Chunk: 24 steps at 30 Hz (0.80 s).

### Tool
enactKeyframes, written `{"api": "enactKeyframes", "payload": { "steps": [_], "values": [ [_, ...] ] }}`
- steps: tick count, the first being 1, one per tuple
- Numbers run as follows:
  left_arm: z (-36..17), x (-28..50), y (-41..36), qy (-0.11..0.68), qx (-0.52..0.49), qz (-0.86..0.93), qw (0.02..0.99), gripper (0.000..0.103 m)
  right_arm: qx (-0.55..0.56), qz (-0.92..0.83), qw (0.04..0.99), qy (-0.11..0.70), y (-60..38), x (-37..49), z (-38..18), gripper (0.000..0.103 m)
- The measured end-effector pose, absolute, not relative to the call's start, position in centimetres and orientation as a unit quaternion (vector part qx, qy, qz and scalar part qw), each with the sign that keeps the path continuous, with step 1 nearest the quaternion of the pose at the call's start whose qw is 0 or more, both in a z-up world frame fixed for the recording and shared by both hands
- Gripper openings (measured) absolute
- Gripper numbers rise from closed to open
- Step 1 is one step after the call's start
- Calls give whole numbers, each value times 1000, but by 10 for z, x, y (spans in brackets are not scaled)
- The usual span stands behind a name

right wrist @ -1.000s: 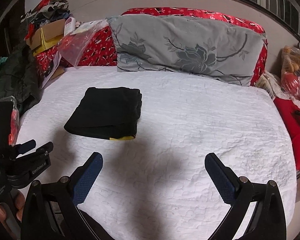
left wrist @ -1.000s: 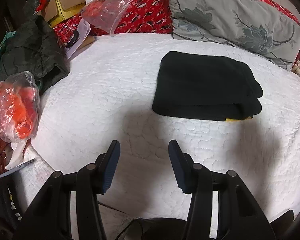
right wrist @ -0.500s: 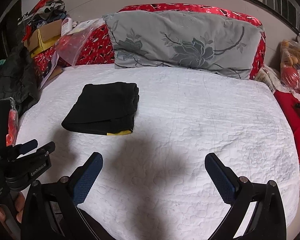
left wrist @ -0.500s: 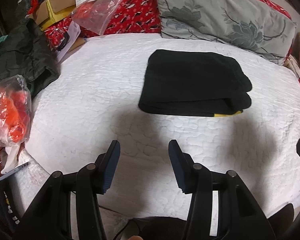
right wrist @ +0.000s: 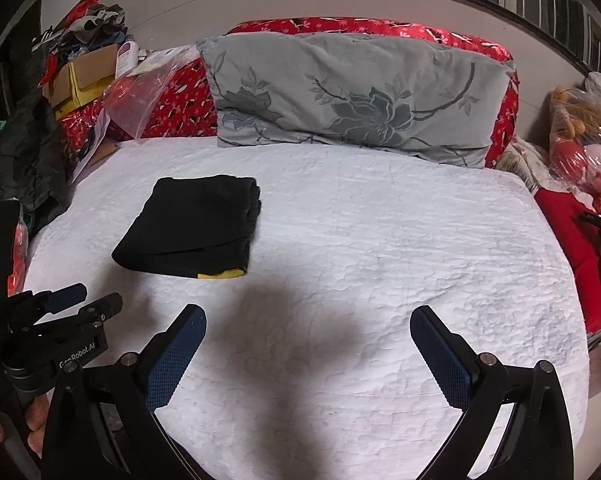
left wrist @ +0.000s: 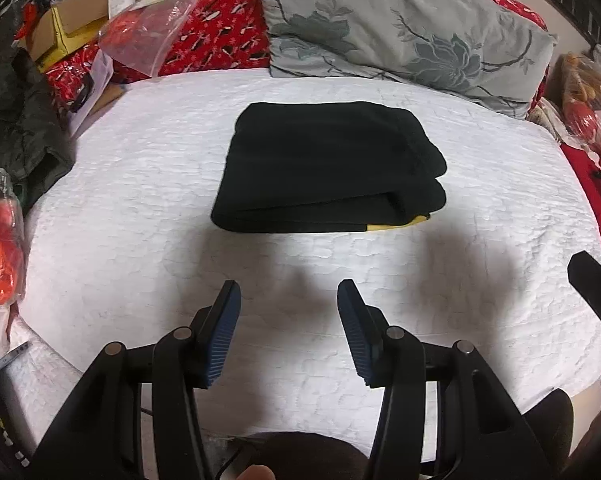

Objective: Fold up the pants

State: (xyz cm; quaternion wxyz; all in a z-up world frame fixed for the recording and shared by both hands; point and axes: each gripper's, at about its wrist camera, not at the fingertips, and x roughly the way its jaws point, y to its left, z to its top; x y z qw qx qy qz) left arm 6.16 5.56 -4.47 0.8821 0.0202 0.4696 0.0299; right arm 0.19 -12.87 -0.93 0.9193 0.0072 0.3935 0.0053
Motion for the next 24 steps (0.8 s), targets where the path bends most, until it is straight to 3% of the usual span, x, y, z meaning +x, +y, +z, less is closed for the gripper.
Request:
{"api": "enactKeyframes", "payload": {
  "steps": [24],
  "values": [
    [-41,55,31,456,28,-8,889,49,26,-9,915,403,-152,4,-18,103]
  ]
}}
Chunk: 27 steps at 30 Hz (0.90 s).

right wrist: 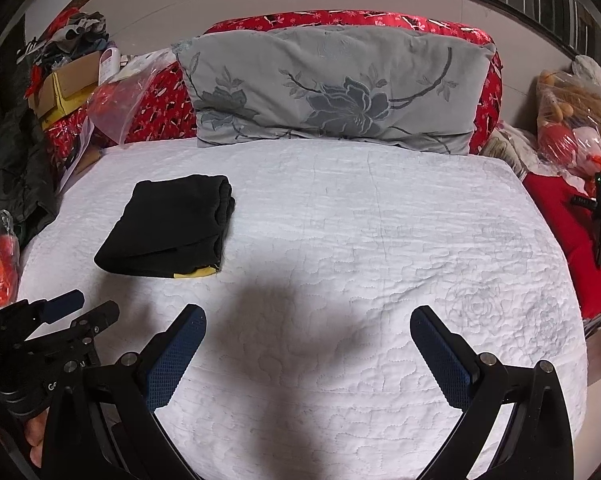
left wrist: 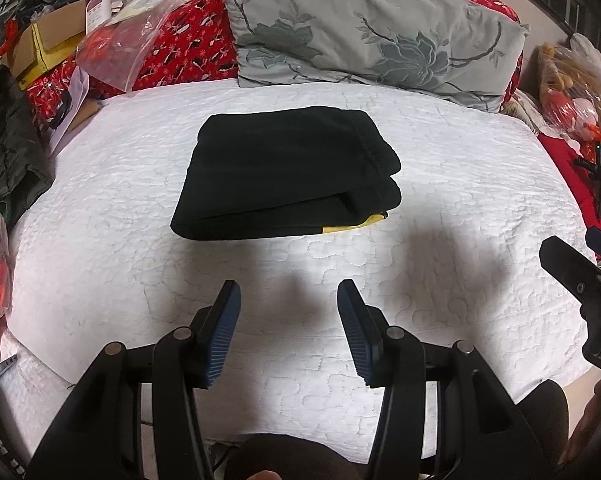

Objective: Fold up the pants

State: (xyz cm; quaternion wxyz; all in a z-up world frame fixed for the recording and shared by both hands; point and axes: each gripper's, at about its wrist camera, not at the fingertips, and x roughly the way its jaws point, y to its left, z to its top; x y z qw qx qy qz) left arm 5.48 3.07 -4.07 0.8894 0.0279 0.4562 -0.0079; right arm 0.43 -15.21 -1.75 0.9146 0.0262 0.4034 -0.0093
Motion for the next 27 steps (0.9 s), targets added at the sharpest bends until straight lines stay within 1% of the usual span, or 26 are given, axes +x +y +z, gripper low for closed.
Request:
{"api": "enactKeyframes", "payload": {
  "steps": [27],
  "values": [
    [-42,53,33,457,23,-6,889,49,27,-3,913,408,-148,4,-23,103]
  ]
}}
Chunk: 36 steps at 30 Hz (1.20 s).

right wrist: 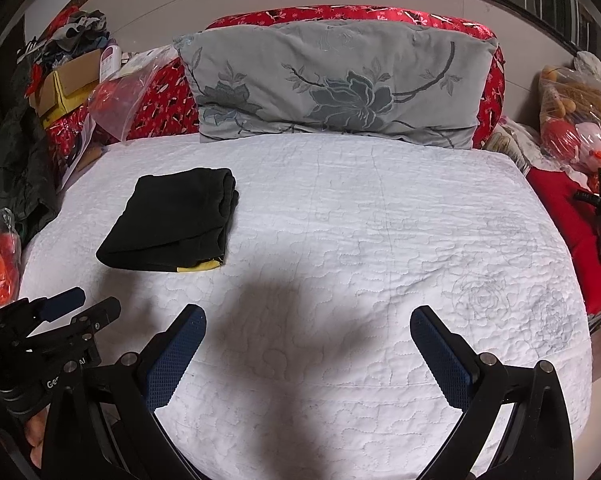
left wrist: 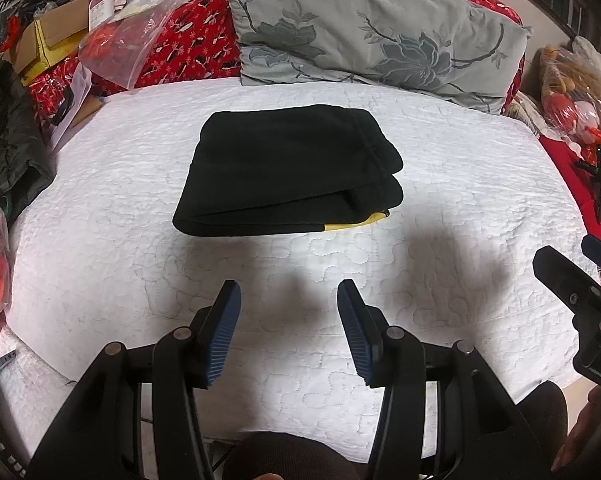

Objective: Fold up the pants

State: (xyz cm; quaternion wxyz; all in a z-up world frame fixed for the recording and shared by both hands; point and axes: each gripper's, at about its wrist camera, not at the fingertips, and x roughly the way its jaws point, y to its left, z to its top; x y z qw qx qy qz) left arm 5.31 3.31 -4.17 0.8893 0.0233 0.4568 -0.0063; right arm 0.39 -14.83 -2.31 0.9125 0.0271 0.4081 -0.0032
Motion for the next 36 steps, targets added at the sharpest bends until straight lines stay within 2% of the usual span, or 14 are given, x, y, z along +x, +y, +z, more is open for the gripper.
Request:
{"api": "enactKeyframes", "payload": {
  "steps": [31,36],
  "values": [
    [-39,62,35,454,10,-9,891,49,28,-7,907,419,-148,6,-30,103],
    [-26,65,39,438,-2,-7,899,54,30,-10,907,420,-150,7,-30,103]
  ]
}}
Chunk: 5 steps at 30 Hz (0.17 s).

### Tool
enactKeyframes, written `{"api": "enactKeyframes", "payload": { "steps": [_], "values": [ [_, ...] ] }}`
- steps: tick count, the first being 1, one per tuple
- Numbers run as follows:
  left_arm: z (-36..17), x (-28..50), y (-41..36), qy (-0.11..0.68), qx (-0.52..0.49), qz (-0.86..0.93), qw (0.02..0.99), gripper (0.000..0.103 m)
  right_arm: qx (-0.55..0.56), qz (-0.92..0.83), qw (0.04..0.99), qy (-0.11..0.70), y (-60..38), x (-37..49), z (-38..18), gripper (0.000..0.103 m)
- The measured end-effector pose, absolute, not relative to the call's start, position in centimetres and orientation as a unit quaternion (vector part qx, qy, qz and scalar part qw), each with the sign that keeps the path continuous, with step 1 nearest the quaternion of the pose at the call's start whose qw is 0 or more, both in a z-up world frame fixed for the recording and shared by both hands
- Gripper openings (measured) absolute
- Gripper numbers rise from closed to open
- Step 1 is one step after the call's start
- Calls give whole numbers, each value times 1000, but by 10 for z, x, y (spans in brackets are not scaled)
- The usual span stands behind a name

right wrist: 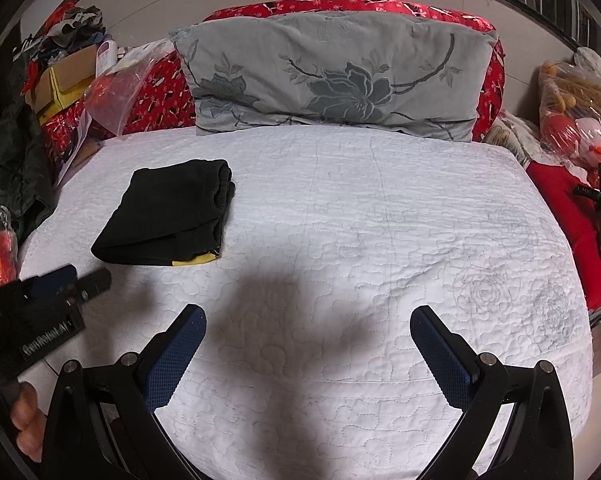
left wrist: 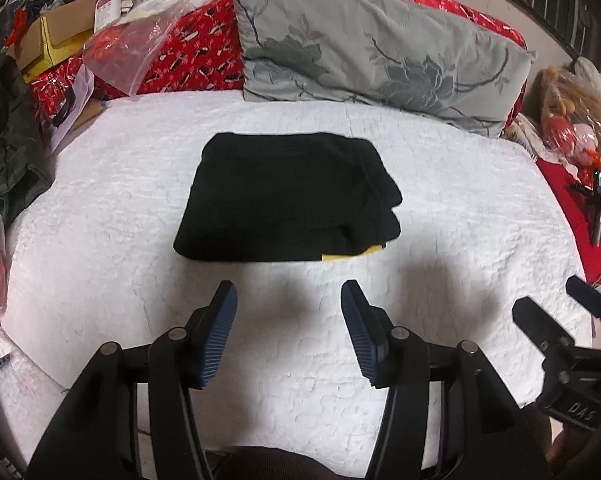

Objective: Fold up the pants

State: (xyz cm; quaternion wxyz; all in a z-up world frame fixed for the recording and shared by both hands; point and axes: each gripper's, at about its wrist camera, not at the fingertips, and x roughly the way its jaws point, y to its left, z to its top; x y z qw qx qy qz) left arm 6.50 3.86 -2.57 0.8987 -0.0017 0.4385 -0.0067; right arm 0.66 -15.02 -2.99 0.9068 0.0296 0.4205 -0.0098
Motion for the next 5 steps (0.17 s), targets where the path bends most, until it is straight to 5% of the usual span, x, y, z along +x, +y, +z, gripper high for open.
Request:
{"api": "enactKeyframes", "payload": {
  "steps": [5],
  "values": [
    [-21,65,39,434,1,-2,901,61,36,-12,906,422,-153,7,-31,103]
  ]
}}
